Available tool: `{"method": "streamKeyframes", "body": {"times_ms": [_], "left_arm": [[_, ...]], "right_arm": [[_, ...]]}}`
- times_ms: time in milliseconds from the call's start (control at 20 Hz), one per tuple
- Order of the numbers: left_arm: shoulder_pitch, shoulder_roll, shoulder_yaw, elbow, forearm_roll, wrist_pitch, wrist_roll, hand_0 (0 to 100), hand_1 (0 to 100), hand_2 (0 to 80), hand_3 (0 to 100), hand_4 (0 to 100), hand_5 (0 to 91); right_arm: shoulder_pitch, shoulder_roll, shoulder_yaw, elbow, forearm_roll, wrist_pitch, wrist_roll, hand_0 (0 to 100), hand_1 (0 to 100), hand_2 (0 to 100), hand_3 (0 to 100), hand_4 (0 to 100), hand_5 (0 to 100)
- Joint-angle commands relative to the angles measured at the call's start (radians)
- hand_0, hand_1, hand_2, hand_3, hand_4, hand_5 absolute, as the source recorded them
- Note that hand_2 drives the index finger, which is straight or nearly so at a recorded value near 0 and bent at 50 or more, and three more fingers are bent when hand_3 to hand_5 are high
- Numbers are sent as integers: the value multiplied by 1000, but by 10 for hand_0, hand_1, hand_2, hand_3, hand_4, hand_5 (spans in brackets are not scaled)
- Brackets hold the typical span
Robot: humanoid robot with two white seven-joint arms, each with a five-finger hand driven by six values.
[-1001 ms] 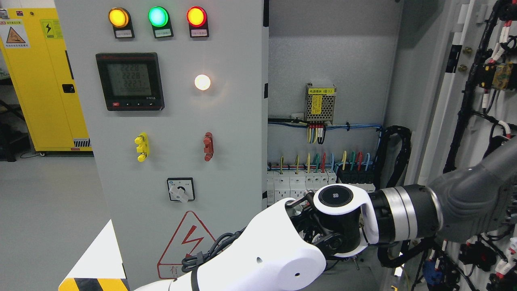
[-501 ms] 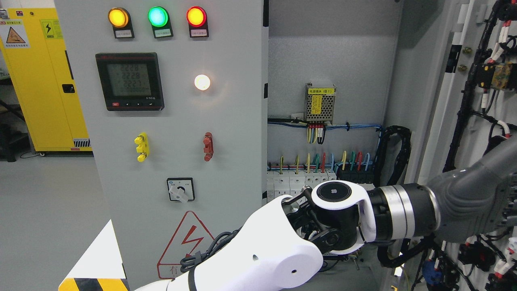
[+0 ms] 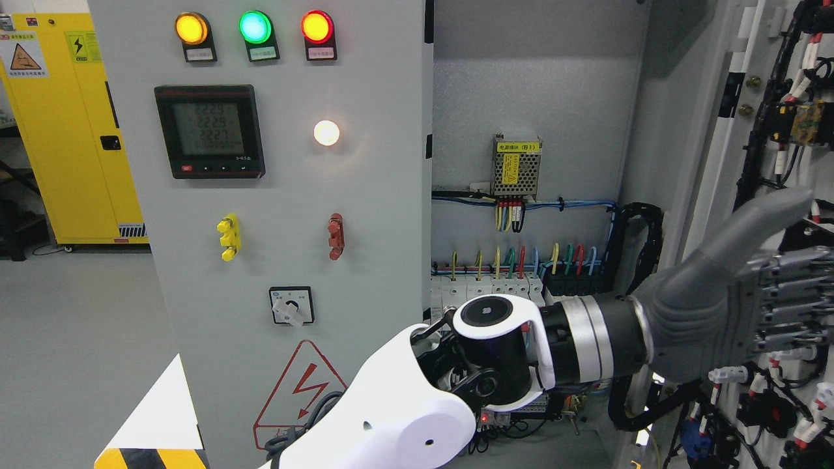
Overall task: Open door with both hands
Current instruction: 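Withdraw the left hand down away from the cabinet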
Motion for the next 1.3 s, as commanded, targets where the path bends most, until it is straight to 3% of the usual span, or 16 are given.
{"method": "streamKeyframes", "body": {"times_ms": [0, 350, 501, 651, 1001, 1251], "left_arm": [[207, 169, 68, -144, -40, -24, 1, 0, 0, 0, 0, 0, 0], [551, 324, 92, -144, -218, -119, 0, 0, 0, 0, 0, 0, 0], [710, 344, 106, -135, -365, -136, -5, 0, 0, 0, 0, 0, 0], [841, 376, 137, -131, -454, -195, -5, 0, 0, 0, 0, 0, 0], [1054, 439, 138, 41, -500, -391, -6, 0, 0, 0, 0, 0, 0], [1094, 430, 167, 390, -499, -550, -8, 0, 0, 0, 0, 0, 0]], "right_arm": [[0, 0, 28, 0, 11, -1, 0, 216, 74, 0, 0, 0, 0], [0, 0, 28, 0, 11, -1, 0, 214, 81, 0, 0, 0, 0], [0, 0, 28, 0, 11, -1, 0, 214, 83, 0, 0, 0, 0], [0, 0, 28, 0, 11, -1, 0, 214, 87, 0, 0, 0, 0], [0, 0, 28, 2, 11, 1, 0, 213, 95, 0, 0, 0, 0], [0, 0, 28, 2, 11, 1, 0, 212, 98, 0, 0, 0, 0]]}}
